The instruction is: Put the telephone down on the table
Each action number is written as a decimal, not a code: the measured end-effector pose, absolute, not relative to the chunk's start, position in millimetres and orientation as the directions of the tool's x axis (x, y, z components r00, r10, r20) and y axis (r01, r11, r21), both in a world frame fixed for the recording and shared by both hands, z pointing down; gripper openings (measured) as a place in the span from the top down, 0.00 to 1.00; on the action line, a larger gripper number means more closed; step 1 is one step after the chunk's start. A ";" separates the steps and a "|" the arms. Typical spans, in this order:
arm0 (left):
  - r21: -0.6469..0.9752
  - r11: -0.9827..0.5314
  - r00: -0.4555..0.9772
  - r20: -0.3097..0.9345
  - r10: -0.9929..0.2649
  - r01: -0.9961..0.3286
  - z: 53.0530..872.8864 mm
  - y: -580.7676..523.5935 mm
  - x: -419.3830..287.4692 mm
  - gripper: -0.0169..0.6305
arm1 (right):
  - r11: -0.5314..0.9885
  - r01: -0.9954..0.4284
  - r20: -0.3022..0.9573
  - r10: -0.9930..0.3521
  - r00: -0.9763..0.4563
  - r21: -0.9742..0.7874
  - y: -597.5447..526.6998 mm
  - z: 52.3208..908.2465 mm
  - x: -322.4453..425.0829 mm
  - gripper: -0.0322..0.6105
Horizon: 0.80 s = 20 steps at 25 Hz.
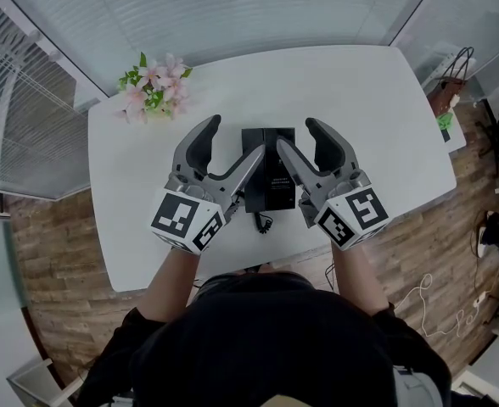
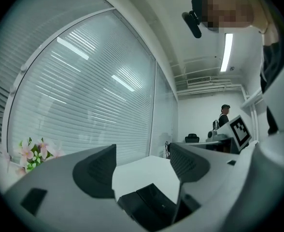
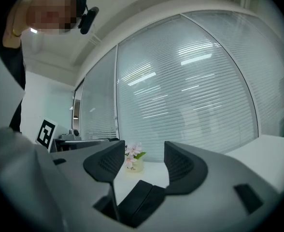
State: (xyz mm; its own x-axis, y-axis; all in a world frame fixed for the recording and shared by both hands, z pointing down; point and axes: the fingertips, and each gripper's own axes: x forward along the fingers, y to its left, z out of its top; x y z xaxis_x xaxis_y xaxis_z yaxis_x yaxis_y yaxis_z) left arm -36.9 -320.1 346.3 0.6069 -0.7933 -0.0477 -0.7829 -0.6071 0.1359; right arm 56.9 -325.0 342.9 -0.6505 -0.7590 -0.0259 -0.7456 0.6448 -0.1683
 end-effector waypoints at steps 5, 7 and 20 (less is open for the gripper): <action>0.128 -0.593 0.591 -0.059 -0.804 -0.795 339.4 -318.7 -37.4 0.42 | 0.638 -0.759 -0.064 -0.769 -0.636 -0.129 -320.3 327.1 53.8 0.58; 0.139 -0.591 0.587 -0.069 -0.806 -0.795 337.8 -319.3 -37.3 0.44 | 0.634 -0.764 -0.077 -0.773 -0.629 -0.121 -319.7 322.3 52.5 0.60; 0.138 -0.542 0.535 -0.083 -0.840 -0.829 330.4 -318.0 -45.2 0.68 | 0.595 -0.798 -0.116 -0.803 -0.585 -0.095 -317.3 311.5 56.5 0.78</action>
State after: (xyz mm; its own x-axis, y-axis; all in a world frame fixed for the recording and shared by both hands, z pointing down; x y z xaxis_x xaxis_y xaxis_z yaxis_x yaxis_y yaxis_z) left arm -45.2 -318.0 330.4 0.5354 -0.8405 -0.0834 -0.8291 -0.5418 0.1375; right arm 56.5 -317.3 311.5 -0.5852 -0.8025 -0.1161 -0.7977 0.5955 -0.0954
